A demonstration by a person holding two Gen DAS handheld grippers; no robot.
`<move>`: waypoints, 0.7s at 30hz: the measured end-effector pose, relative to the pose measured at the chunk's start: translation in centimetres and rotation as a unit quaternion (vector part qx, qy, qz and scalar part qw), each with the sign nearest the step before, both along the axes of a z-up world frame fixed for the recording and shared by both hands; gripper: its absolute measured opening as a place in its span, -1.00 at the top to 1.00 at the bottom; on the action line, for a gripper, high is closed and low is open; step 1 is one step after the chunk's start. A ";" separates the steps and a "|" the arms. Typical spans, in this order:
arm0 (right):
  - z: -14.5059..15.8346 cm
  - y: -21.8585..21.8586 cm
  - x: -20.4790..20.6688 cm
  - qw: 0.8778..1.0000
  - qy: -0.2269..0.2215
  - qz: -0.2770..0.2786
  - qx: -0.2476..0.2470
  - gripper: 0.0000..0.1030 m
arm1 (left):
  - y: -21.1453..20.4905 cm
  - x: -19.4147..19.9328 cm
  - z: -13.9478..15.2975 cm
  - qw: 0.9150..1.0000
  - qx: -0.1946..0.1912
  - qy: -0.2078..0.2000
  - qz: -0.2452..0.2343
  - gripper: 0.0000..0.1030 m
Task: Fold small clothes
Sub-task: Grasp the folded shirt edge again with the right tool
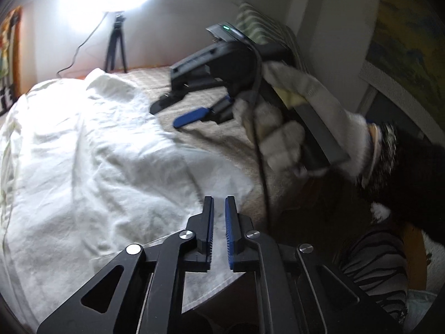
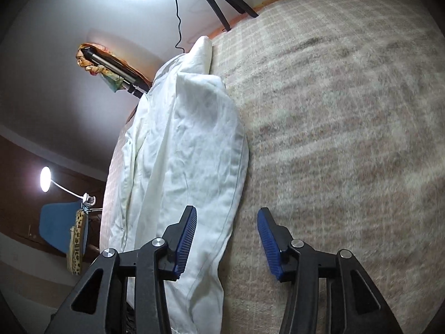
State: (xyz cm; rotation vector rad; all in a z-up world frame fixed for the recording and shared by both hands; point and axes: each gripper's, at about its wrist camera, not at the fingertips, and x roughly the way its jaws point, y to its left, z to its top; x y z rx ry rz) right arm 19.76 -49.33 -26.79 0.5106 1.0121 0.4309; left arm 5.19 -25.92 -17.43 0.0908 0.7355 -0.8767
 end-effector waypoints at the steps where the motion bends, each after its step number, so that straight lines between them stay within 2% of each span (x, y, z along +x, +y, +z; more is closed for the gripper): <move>1: 0.4 -0.4 0.1 1.000 -0.003 -0.002 -0.002 0.05 | -0.6 -0.2 0.1 1.000 0.008 -0.009 -0.004 0.29; 3: 1.2 -1.2 0.2 1.000 -0.010 -0.005 -0.009 0.03 | -2.0 -0.6 0.2 0.999 0.019 -0.030 -0.010 -0.02; 8: 3.4 -4.0 0.7 0.999 -0.031 -0.012 0.000 -0.15 | -5.6 -0.2 -1.2 0.995 0.083 -0.059 0.007 -0.03; 9: 3.6 -4.3 0.9 0.999 -0.035 -0.009 0.001 -0.15 | -5.7 0.1 -1.5 0.995 0.082 -0.054 0.011 0.13; 10: 3.9 -4.4 1.2 0.999 -0.037 -0.006 0.002 -0.15 | -5.6 0.5 -1.7 0.996 0.075 -0.044 0.014 0.54; 12: 4.1 -4.2 2.0 0.999 -0.043 0.004 0.001 -0.15 | -4.9 1.3 -2.1 0.998 0.058 -0.021 0.017 0.85; 14: 3.9 -3.7 3.0 0.999 -0.043 0.016 0.002 -0.16 | -3.9 1.5 -1.9 0.999 0.037 -0.010 0.018 0.92; 21: 2.5 -0.7 7.1 0.998 -0.040 0.043 -0.014 -0.22 | -0.4 1.0 0.2 0.999 -0.009 0.001 0.046 0.94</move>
